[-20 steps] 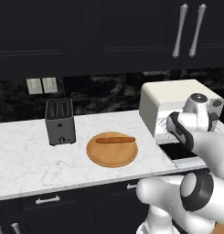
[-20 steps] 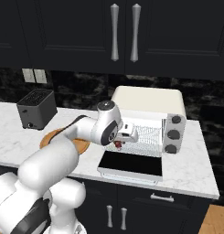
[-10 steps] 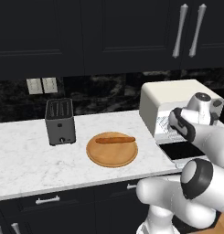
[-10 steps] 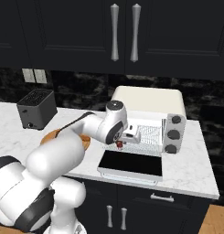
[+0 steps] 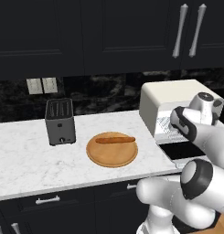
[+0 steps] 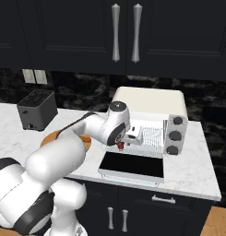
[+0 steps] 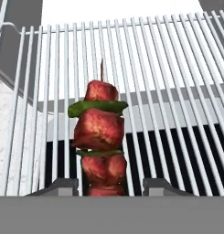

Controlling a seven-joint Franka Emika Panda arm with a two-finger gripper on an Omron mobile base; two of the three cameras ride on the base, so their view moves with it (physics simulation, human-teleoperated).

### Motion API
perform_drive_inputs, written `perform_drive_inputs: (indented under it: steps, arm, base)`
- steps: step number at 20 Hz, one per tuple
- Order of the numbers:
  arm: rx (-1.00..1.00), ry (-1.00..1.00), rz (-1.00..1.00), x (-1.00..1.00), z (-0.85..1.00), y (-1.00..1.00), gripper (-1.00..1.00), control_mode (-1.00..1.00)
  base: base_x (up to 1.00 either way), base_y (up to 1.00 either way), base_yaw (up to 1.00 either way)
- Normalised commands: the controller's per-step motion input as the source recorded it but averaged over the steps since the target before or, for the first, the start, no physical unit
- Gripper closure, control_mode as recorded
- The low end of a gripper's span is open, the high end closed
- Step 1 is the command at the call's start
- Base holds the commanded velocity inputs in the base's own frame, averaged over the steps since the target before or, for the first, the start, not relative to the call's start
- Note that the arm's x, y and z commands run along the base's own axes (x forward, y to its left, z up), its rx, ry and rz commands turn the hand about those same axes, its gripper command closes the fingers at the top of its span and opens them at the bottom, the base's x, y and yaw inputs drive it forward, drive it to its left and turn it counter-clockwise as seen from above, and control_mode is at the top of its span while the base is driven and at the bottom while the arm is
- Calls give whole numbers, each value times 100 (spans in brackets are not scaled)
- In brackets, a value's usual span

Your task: Pick up the kebab skewer and baguette bread, and place them inside the toaster oven. Close the toaster oven door and start by setting the timer.

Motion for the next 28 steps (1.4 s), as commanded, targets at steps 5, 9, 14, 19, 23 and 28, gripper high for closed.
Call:
perform_drive_inputs:
  steps: [5, 9, 14, 19, 23, 28]
  arm:
    - [0, -3, -2, -1, 17, 3, -100, -100]
    - [0, -1, -1, -29, 52, 44, -100, -100]
    - [-3, 0, 5, -80, 42, 73, -100, -100]
    - [-10, 0, 29, -85, 14, 86, -100, -100]
    - [-13, -1, 36, -36, 1, 100, -100, -100]
    - [-11, 0, 36, 31, 0, 97, -100, -100]
  base:
    - [0, 0, 0]
    - [0, 0, 0]
    - [0, 0, 0]
    - [0, 0, 0]
    - [0, 0, 0]
    - [0, 0, 0]
